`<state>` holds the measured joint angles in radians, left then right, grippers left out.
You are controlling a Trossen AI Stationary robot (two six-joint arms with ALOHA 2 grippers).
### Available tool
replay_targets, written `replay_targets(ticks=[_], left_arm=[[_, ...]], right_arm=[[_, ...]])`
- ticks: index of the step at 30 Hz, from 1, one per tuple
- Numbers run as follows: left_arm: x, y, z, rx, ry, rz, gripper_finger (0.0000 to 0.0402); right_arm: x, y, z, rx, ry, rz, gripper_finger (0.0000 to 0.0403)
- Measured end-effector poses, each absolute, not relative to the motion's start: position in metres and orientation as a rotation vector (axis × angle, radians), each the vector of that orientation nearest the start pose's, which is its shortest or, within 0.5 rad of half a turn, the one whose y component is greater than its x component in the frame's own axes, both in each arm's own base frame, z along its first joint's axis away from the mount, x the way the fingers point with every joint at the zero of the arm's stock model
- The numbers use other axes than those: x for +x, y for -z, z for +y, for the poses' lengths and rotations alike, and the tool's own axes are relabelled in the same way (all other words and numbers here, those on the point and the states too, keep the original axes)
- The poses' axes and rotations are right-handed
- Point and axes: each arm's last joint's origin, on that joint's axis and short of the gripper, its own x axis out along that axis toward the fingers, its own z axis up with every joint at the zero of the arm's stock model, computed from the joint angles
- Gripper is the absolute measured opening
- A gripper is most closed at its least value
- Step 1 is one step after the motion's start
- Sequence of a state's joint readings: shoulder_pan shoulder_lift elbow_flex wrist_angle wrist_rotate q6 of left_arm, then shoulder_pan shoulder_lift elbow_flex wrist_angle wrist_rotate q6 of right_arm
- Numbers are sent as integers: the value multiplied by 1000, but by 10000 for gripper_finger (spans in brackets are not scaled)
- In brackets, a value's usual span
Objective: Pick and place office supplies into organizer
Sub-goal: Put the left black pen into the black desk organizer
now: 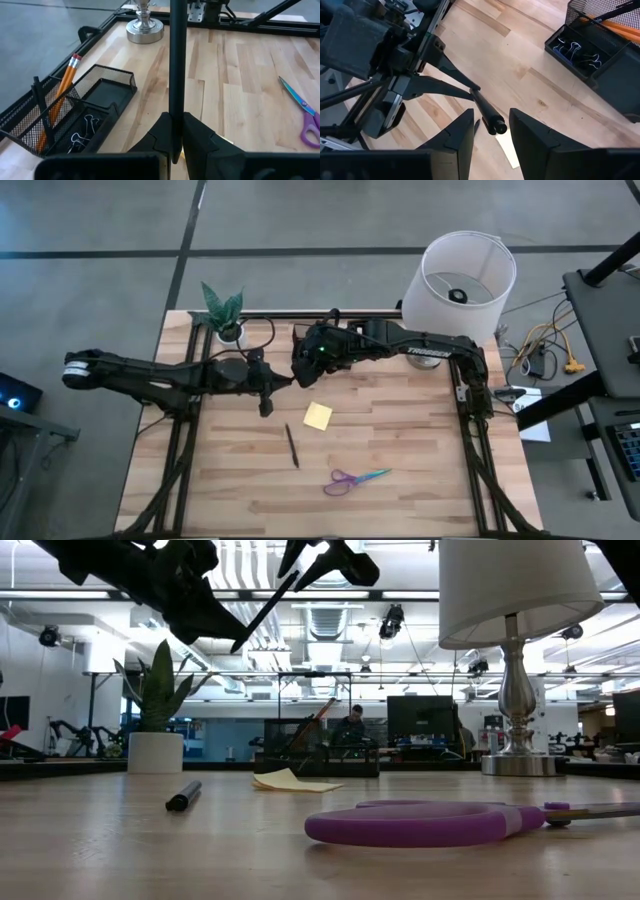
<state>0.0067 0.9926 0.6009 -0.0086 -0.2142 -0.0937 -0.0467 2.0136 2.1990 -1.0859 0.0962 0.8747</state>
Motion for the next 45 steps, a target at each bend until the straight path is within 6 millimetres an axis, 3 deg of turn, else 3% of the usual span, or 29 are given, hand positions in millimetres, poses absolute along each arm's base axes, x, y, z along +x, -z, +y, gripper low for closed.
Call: replay_targets(ticks=[7,19,33,37,45], left_arm=[[214,-249,8,-51,-237,389,6],[214,-249,8,-50,-244,388,23],[211,-250,10,-92,-322,370,29],[209,-249,11,-101,-402,370,57],[204,-240,15,-57,-529,437,150]], right_arm=[[422,-370,-23,786,515,783,108],[423,-370,-22,771,502,785,35],[423,-370,-28,673,572,750,29],[419,-368,-33,601,628,777,28],[416,-367,-51,510,738,759,28]])
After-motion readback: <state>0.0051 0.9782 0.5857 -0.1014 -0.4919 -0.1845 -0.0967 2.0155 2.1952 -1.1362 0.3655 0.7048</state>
